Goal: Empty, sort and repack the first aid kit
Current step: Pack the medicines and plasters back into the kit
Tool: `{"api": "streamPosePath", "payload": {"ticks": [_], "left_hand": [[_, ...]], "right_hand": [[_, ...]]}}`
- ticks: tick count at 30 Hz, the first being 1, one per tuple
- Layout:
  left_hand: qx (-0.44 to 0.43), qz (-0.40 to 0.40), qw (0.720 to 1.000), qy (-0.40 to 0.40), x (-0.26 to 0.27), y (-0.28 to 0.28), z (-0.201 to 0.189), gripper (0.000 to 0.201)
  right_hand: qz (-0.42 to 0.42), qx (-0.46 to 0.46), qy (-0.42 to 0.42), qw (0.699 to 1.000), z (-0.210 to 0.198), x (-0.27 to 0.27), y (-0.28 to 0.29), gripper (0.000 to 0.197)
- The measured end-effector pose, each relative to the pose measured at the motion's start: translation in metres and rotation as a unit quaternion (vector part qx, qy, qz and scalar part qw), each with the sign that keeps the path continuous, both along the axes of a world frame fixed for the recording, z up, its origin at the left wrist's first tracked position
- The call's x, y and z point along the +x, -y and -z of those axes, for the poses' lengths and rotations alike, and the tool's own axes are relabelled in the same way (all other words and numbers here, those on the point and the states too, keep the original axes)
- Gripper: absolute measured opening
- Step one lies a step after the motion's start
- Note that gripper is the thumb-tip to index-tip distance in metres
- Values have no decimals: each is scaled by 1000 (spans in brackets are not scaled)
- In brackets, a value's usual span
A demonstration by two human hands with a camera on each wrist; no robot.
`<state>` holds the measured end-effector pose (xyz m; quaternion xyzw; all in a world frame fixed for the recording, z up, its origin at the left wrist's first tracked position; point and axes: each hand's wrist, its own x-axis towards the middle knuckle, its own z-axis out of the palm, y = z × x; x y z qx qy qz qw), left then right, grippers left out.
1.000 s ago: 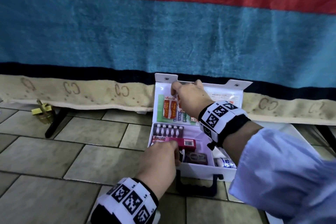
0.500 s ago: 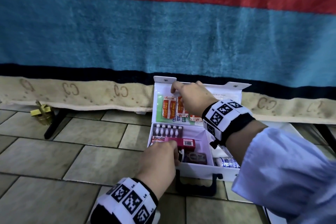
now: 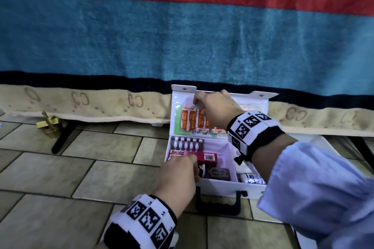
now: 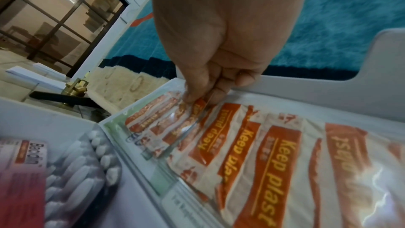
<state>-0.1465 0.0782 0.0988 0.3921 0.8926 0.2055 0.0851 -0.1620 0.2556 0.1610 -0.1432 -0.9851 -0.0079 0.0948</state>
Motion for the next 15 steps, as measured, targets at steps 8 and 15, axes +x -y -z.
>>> {"api": "streamPosePath", "payload": {"ticks": [8,15], "left_hand": [[23,-16,1000,6,-4,-6,5,32],[-18,-19,999,-48,2,-7,4,29]], "right_hand": [[-5,-221,-221,950,-29,70,-17,23],[139,-252,-204,935,-14,217,-56,25]]}}
